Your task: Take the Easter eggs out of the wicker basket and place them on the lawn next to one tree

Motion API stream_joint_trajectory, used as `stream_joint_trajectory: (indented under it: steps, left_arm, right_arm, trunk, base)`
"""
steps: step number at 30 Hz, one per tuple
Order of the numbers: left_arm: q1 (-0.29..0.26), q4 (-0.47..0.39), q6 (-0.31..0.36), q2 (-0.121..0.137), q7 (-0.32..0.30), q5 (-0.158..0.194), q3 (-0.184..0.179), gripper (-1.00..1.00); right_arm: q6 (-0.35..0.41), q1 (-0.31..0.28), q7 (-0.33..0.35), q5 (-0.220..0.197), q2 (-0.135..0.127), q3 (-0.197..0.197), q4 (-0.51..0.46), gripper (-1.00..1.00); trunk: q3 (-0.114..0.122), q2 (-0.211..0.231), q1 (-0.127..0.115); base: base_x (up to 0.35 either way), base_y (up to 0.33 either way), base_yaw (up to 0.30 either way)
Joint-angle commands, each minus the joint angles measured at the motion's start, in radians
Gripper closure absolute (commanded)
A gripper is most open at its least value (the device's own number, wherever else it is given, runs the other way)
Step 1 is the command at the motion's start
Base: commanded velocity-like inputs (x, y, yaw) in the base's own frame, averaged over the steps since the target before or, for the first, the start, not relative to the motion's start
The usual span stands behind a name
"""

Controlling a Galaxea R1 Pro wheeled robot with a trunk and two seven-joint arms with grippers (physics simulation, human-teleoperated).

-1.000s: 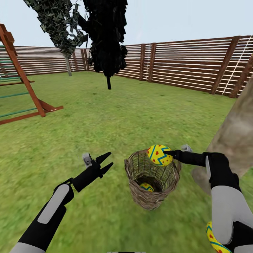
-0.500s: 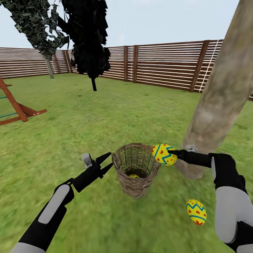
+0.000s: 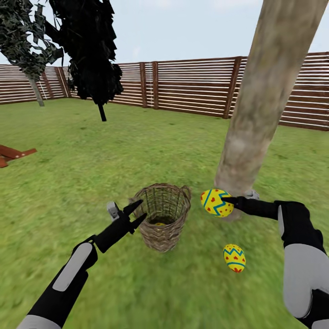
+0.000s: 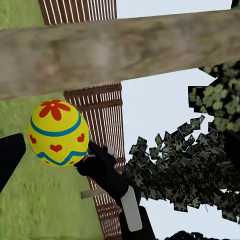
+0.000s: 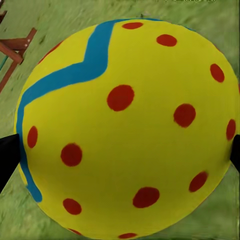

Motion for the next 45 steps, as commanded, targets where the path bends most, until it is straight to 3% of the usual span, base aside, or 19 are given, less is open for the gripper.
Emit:
stream_joint_trajectory:
  steps: [1, 2, 5, 7, 9, 11, 16, 17, 19, 21, 24, 30, 32, 33, 35, 38, 40, 43, 45]
  left_arm:
    - [-0.001, 0.017, 0.003, 0.002, -0.006, 0.007, -0.001, -1.00]
    - [-0.001, 0.039, 0.002, -0.001, -0.012, 0.007, -0.001, -1.00]
    - [-0.001, 0.079, -0.001, -0.008, -0.015, 0.007, -0.001, -1.00]
    - [0.000, 0.082, -0.003, -0.009, -0.015, 0.007, -0.002, -1.00]
    - [-0.001, 0.083, -0.003, -0.009, -0.015, 0.007, -0.002, -1.00]
    - [-0.001, 0.083, -0.003, -0.010, -0.015, 0.007, -0.003, -1.00]
    - [-0.001, 0.083, -0.003, -0.011, -0.016, 0.005, -0.005, -1.00]
    - [-0.001, 0.083, -0.003, -0.025, -0.015, 0.003, -0.006, -1.00]
    - [-0.001, 0.083, -0.003, -0.038, -0.015, -0.003, -0.007, -1.00]
    - [-0.001, 0.083, -0.004, -0.042, -0.015, -0.006, -0.008, -1.00]
    - [-0.001, 0.083, -0.004, -0.043, -0.015, -0.007, -0.008, -1.00]
    - [-0.001, 0.083, -0.003, -0.043, -0.015, -0.001, -0.008, -1.00]
    - [-0.001, 0.083, -0.003, -0.043, -0.015, 0.001, -0.008, -1.00]
    - [-0.001, 0.083, -0.003, -0.044, -0.016, 0.002, -0.008, -1.00]
    - [-0.001, 0.082, -0.003, -0.044, -0.016, 0.002, -0.010, -1.00]
    - [-0.001, 0.080, -0.003, -0.048, -0.017, 0.002, -0.014, -1.00]
    - [-0.001, 0.081, -0.003, -0.070, -0.016, 0.000, -0.019, -1.00]
    - [-0.001, 0.082, -0.003, -0.081, -0.015, -0.003, -0.021, -1.00]
    - [-0.001, 0.082, -0.003, -0.081, -0.015, -0.002, -0.020, -1.00]
  right_arm:
    - [0.004, -0.001, 0.006, 0.012, 0.001, -0.003, 0.000, 1.00]
    - [0.003, -0.001, 0.000, 0.019, 0.000, -0.003, -0.002, 1.00]
    - [0.003, -0.001, -0.011, 0.102, -0.020, 0.000, -0.008, 1.00]
    - [0.000, -0.001, -0.031, 0.204, -0.021, 0.000, -0.009, 1.00]
    - [0.000, -0.001, -0.055, 0.255, -0.021, 0.000, -0.010, 1.00]
    - [-0.001, -0.001, -0.092, 0.266, -0.022, 0.000, -0.011, 1.00]
    - [-0.028, -0.001, -0.265, 0.270, -0.021, 0.001, -0.014, 1.00]
    - [-0.078, -0.001, -0.279, 0.269, -0.019, 0.001, -0.023, 1.00]
    - [-0.089, -0.001, -0.280, 0.269, -0.018, 0.001, -0.024, 1.00]
    - [-0.095, -0.001, -0.282, 0.269, -0.016, 0.001, -0.022, 1.00]
    - [-0.193, 0.001, -0.287, 0.264, -0.012, 0.000, -0.011, 1.00]
    - [-0.266, 0.006, -0.407, 0.268, -0.008, 0.001, 0.016, 1.00]
    - [-0.356, 0.006, -0.431, 0.269, -0.006, 0.003, 0.078, 1.00]
    - [-0.485, 0.007, -0.547, 0.266, 0.040, 0.006, 0.158, 1.00]
    - [-0.545, 0.007, -0.604, 0.265, 0.074, 0.006, 0.221, 1.00]
    - [-0.712, 0.007, -0.629, 0.261, 0.087, 0.005, 0.342, 1.00]
    - [-0.810, 0.007, -0.669, 0.262, 0.091, 0.005, 0.426, 1.00]
    - [-0.943, 0.007, -0.793, 0.267, 0.092, 0.005, 0.591, 1.00]
    - [-0.985, 0.007, -0.881, 0.267, 0.093, 0.005, 0.658, 1.00]
  trunk:
    - [0.000, 0.000, 0.000]
    - [0.001, 0.000, 0.000]
    - [0.003, 0.000, 0.000]
    - [0.004, 0.000, 0.000]
    - [0.006, 0.000, 0.000]
    - [0.007, 0.000, 0.000]
    - [0.011, 0.000, 0.000]
    - [0.012, 0.000, 0.000]
    - [0.013, 0.000, 0.000]
    - [0.015, 0.000, 0.000]
    - [0.016, 0.000, 0.000]
    - [0.016, 0.000, 0.000]
    - [0.016, 0.000, 0.000]
    - [0.016, 0.000, 0.000]
    - [0.016, 0.000, 0.000]
    - [0.016, 0.000, 0.000]
    - [0.016, 0.000, 0.000]
    - [0.016, 0.000, 0.000]
    - [0.016, 0.000, 0.000]
  base:
    - [-0.016, 0.000, -0.258]
    - [-0.005, 0.000, -0.258]
    - [-0.001, 0.000, -0.258]
    - [0.000, 0.000, -0.258]
    - [0.000, 0.000, -0.258]
    - [0.000, 0.000, -0.258]
    - [0.000, 0.000, -0.258]
    - [0.000, 0.000, -0.258]
    - [0.000, -0.022, -0.258]
    - [0.000, -0.204, -0.253]
    - [0.000, -0.276, -0.180]
    - [0.000, -0.284, -0.021]
    - [0.000, -0.258, -0.001]
    - [0.000, -0.097, 0.000]
    - [0.000, -0.030, 0.000]
    - [0.000, -0.005, 0.000]
    - [0.000, 0.000, 0.000]
    - [0.101, -0.102, 0.000]
    - [0.224, -0.219, 0.000]
